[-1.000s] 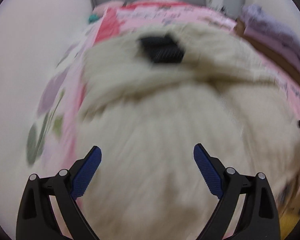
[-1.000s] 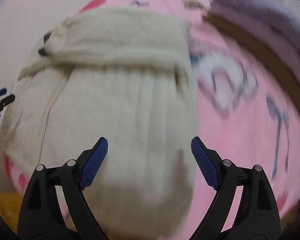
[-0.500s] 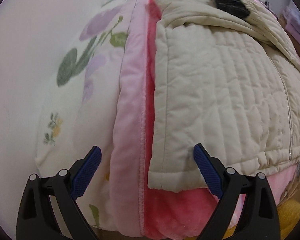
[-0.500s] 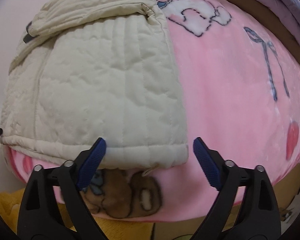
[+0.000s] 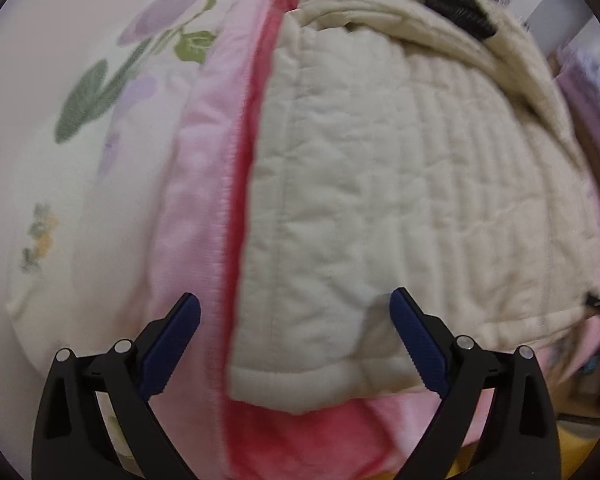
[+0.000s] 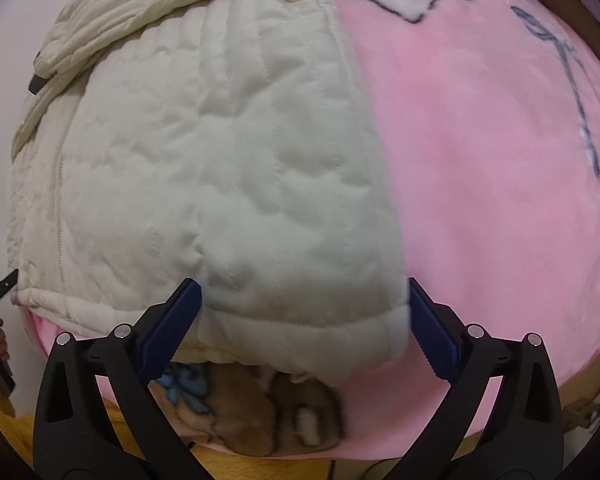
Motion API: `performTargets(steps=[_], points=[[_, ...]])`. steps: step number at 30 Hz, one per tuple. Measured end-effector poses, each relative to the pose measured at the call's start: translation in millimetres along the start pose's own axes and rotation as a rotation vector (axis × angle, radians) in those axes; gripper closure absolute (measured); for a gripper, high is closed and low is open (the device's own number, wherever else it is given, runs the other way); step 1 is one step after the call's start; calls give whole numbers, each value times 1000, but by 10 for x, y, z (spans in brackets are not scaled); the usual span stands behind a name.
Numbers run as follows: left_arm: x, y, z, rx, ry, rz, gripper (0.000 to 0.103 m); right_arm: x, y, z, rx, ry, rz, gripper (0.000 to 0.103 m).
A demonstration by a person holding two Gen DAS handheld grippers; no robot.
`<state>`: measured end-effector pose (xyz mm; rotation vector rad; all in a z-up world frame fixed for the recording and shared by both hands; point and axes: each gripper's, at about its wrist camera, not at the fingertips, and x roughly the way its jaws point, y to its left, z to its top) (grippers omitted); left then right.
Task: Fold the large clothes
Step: 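Move both grippers to the jacket hem and close them on it, then lift the hem with both grippers and fold it toward the hood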
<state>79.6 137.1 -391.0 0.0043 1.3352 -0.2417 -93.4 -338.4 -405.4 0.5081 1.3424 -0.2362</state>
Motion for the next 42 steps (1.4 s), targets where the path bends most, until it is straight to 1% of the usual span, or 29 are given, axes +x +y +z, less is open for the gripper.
performTargets(steps=[2,3,5,6,8,9,12,13,14,15,16,18,19,20,21,22,23,24,25,26,27,29,33,35,38,40,42], points=[[-21,-67,7,7,-6,-57,9,-9,38,-9,-4,-3,5,8],[-8,-116,5,19,-4,-66,9,-12,42,-16,-11,-10,7,8],[12,-155,-1,30,-6,-51,11,-8,39,-16,-16,-13,9,9],[38,-143,-7,23,-6,-46,14,-7,40,-14,-14,-12,9,11],[53,-117,-20,1,-5,-46,17,-30,31,-32,-10,-14,11,13],[53,-99,-30,-8,-6,-52,19,-39,21,-48,-11,-17,11,16],[64,-15,-20,-23,7,-62,20,-76,-13,-75,-18,-22,14,18],[76,43,-20,-27,12,-64,20,-78,-37,-76,-19,-23,15,17],[112,117,4,-34,22,-65,20,-67,-41,-76,-21,-20,5,13],[130,168,-7,-46,36,-60,20,-40,-55,-39,-24,-17,1,13],[164,240,-24,-67,54,-81,20,-30,-72,-29,-34,-17,3,13],[215,363,-35,-100,66,-114,20,-10,-88,-27,-50,-11,5,14],[231,389,-29,-112,70,-120,20,-4,-97,-32,-55,-10,8,15],[236,385,-23,-109,73,-114,22,6,-79,-26,-61,-7,11,17],[238,368,-18,-94,76,-109,29,5,-75,-24,-65,-8,14,21],[234,346,-15,-86,78,-105,34,-8,-65,-29,-71,-8,16,25],[230,329,-12,-79,80,-89,42,-34,-50,-34,-78,-7,34,37],[201,298,-13,-66,73,-73,60,-67,-46,-54,-83,-2,66,56],[148,233,-21,-51,67,-61,65,-97,-13,-45,-89,9,94,63],[114,130,-12,-35,62,-39,70,-161,78,-25,-131,14,74,68],[56,50,-6,-2,51,-6,73,-230,181,-12,-186,10,50,72],[-39,-28,-8,33,36,26,76,-383,321,24,-248,-10,47,75],[-348,31,43,-20,5,-11,77,-733,408,136,-267,-58,84,77],[-548,59,123,-1,-27,-3,77,-939,447,216,-270,-98,88,78],[-809,-16,240,40,-111,40,77,-1209,467,382,-293,-183,85,78],[-996,-184,289,25,-177,39,77,-1338,509,493,-303,-240,79,78],[-1082,-229,469,1,-224,32,77,-1454,602,689,-326,-296,66,79]])
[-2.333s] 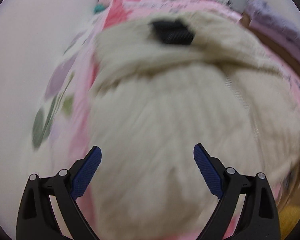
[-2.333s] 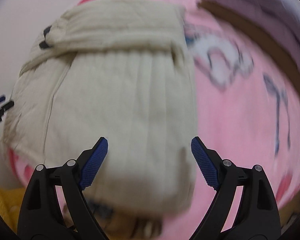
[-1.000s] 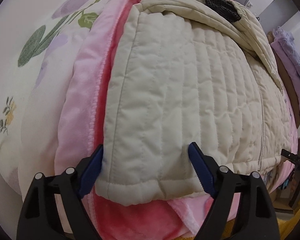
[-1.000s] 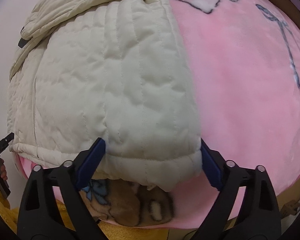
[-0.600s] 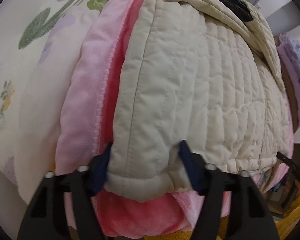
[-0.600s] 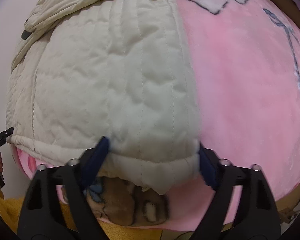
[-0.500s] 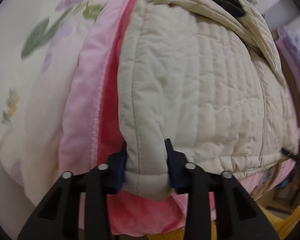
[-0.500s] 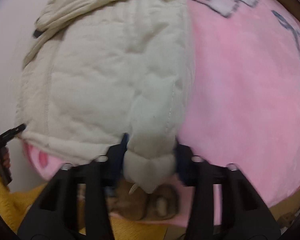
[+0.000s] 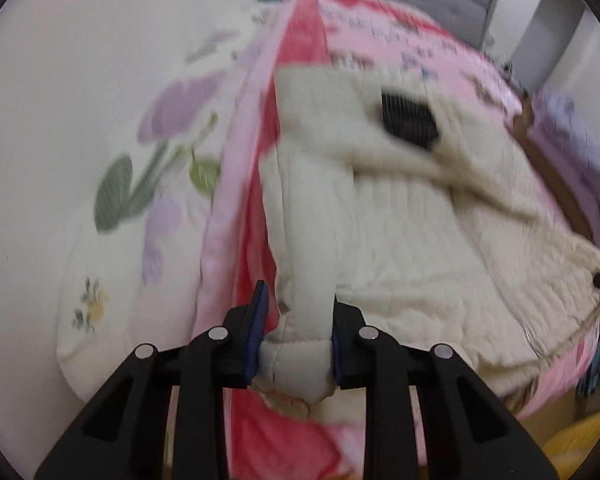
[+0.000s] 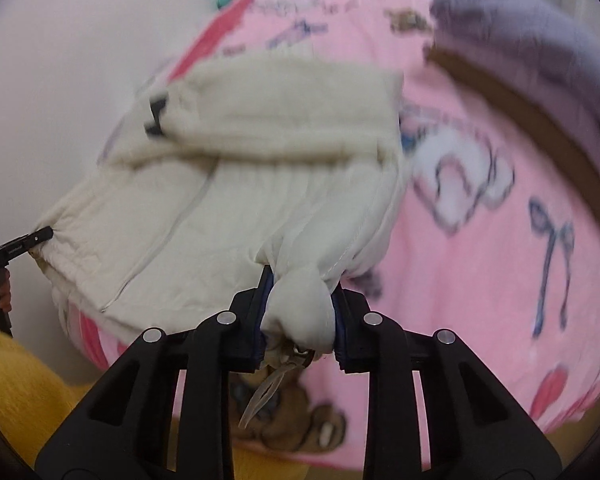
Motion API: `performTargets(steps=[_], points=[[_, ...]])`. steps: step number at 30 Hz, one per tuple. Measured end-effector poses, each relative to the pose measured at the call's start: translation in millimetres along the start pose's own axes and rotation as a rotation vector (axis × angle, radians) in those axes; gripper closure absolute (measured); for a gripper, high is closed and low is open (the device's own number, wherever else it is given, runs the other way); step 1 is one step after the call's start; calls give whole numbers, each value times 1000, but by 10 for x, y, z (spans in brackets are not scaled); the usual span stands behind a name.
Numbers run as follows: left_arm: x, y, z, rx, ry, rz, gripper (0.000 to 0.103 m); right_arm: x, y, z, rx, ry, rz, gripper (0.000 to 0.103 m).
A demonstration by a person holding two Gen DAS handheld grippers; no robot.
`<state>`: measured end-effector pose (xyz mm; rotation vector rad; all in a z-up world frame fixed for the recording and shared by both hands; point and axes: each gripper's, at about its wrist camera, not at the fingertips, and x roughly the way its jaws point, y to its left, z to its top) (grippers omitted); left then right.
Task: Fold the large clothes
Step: 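Lift the hem with both grippers and fold it toward the hood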
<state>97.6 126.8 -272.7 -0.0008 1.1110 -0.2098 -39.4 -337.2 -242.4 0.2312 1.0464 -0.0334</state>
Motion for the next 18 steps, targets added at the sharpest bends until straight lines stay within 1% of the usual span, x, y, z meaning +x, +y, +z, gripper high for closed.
performTargets(steps=[2,3,6,9,10,12,13,15,18], points=[[-26,-14,183,-15,-21,-3,77,18,12,214,7,-23,2,80],[-28,-77,293,-20,-36,-15,77,9,-6,357,19,-55,12,80],[-57,-150,706,-42,-132,-32,77,13,-39,663,44,-114,27,80],[6,-220,1079,-91,-183,-35,78,106,-124,1028,102,-152,36,80],[46,-232,1253,-112,-212,-29,78,123,-153,1121,115,-165,40,80],[72,-232,1507,-139,-260,-20,82,207,-234,1360,137,-188,55,80],[114,-217,1702,-158,-270,-30,83,276,-286,1489,163,-193,68,80],[244,-233,1978,-176,-250,-62,90,398,-347,1655,199,-199,85,80],[460,-323,2241,-131,-211,-50,97,692,-412,1927,234,-185,105,80]])
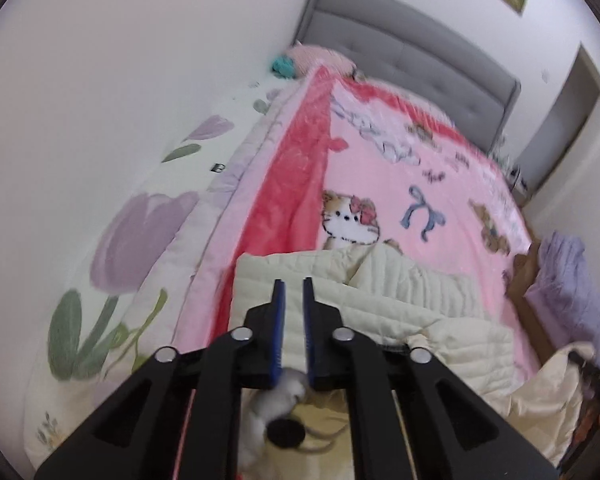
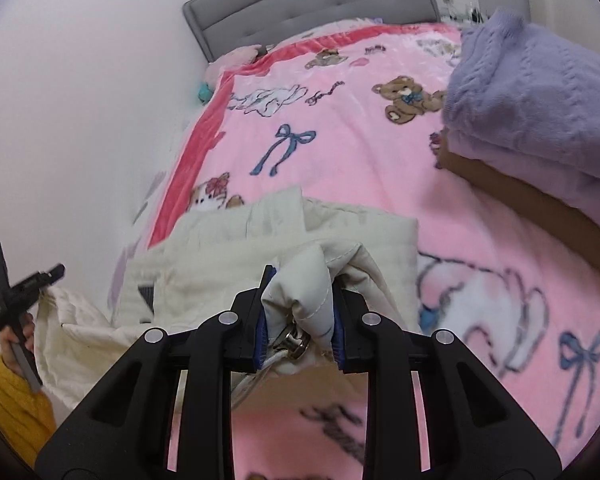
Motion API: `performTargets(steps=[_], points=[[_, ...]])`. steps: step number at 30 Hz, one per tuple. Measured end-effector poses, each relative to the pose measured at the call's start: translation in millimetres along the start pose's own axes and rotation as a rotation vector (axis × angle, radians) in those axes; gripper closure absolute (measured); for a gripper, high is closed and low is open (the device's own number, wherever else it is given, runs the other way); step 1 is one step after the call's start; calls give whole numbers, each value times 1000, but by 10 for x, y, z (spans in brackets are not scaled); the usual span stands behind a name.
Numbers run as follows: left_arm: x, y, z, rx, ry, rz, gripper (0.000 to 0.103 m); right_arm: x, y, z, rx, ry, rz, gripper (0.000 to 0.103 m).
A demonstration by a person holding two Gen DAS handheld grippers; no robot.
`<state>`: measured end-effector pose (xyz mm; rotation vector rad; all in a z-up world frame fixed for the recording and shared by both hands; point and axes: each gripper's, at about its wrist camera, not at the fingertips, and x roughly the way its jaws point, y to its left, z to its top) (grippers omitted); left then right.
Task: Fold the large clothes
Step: 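Lift the hem with both grippers and fold it toward the hood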
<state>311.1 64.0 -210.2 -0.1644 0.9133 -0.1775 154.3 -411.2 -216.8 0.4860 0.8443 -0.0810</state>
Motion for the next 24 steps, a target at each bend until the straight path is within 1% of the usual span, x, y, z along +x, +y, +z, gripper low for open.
performTargets(steps=[3,6,9,13,14,16,17,18,19,20,21,22,24], points=[[261,-82,93,36,25,6,98,334,-34,202,14,16,-9,80],[481,-68,170,35,39,33,99,667,-66,358,39,48,-31,80],[643,-13,275,6,39,39,99,940,-99,442,56,79,-55,80],[822,-54,331,21,39,58,98,1250,-120,459,30,114,-106,80],[852,-58,338,18,34,58,97,1338,-140,446,35,128,-122,80],[915,-71,345,11,32,56,83,1491,-198,413,69,149,-141,80],[933,-77,356,11,24,68,67,1544,-222,394,78,155,-148,80],[934,-82,362,12,11,85,60,1597,-235,379,82,163,-157,80],[913,-95,377,18,-12,94,58,1673,-231,354,75,172,-172,80],[880,-102,396,23,-32,96,50,1732,-214,332,65,180,-186,80],[830,-109,418,28,-55,95,37,1788,-193,313,42,193,-202,80],[736,-115,445,37,-96,86,33,1846,-153,297,-2,206,-222,80],[519,-137,470,64,-189,54,20,1880,-155,293,-18,211,-232,80]])
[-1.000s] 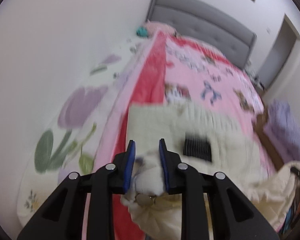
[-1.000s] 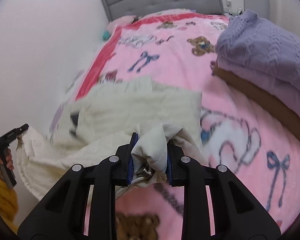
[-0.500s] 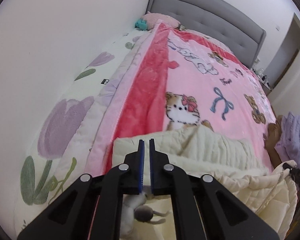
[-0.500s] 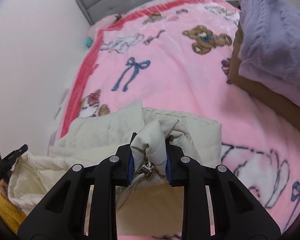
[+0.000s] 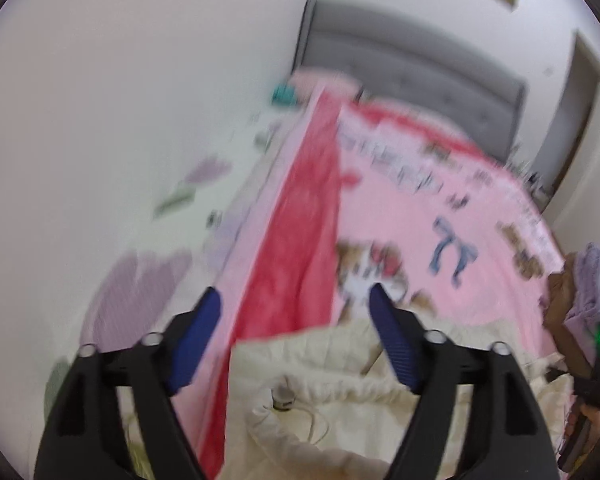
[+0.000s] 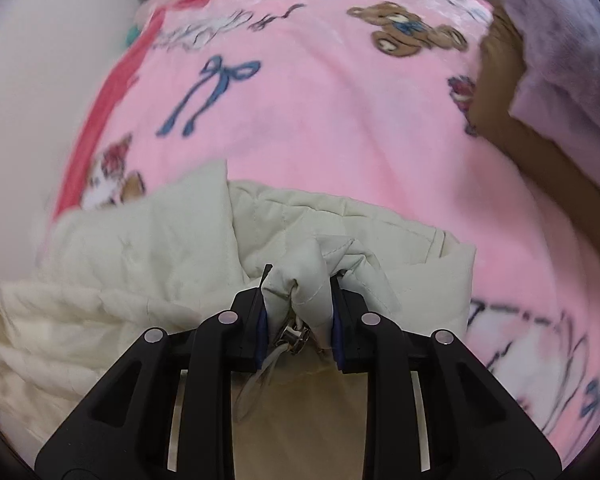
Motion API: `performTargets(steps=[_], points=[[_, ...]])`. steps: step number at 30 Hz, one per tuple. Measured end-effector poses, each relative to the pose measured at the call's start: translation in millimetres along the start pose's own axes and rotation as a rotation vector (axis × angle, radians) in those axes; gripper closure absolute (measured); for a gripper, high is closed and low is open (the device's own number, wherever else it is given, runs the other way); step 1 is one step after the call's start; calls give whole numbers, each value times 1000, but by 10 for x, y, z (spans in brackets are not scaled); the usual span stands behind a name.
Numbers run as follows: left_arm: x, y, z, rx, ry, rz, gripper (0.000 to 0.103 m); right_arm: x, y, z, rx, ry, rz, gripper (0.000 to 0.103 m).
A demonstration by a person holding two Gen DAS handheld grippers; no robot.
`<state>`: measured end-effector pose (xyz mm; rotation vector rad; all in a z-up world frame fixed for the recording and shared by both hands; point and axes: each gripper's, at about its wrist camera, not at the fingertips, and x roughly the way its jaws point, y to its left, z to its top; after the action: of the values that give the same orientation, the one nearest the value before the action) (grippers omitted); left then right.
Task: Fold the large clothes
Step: 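Lift the hem with both grippers and fold it toward the hood, then release the hem with the left gripper while the right gripper keeps holding it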
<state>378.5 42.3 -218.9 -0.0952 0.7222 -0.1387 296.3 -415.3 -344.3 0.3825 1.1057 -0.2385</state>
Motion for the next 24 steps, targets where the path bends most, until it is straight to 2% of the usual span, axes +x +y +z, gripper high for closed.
performTargets(steps=[2,6,10,13,15,19,20,22,24], points=[[-277,-43,11,47,-93,-51,17,24,-32,7,22,6,7,80],[-798,-294,-307,226,-164,-182,16,77,-55,17,41,17,10,80],[-967,-573,-781,347,-90,-279,16,109,-46,20,42,23,5,80],[-976,-748,-1141,413,-49,-302,16,109,-25,24,21,25,-4,80],[-878,-836,-1313,456,-7,-294,22,103,-19,23,15,26,-6,80],[-480,-885,-1457,429,86,-229,24,75,-44,30,34,29,10,79],[-356,-881,-1452,405,109,-203,26,60,-58,35,42,32,22,78],[-163,-828,-1438,336,154,-202,26,25,-96,48,56,36,51,75],[-1,-791,-1405,273,194,-197,26,-40,-179,66,94,41,117,69]])
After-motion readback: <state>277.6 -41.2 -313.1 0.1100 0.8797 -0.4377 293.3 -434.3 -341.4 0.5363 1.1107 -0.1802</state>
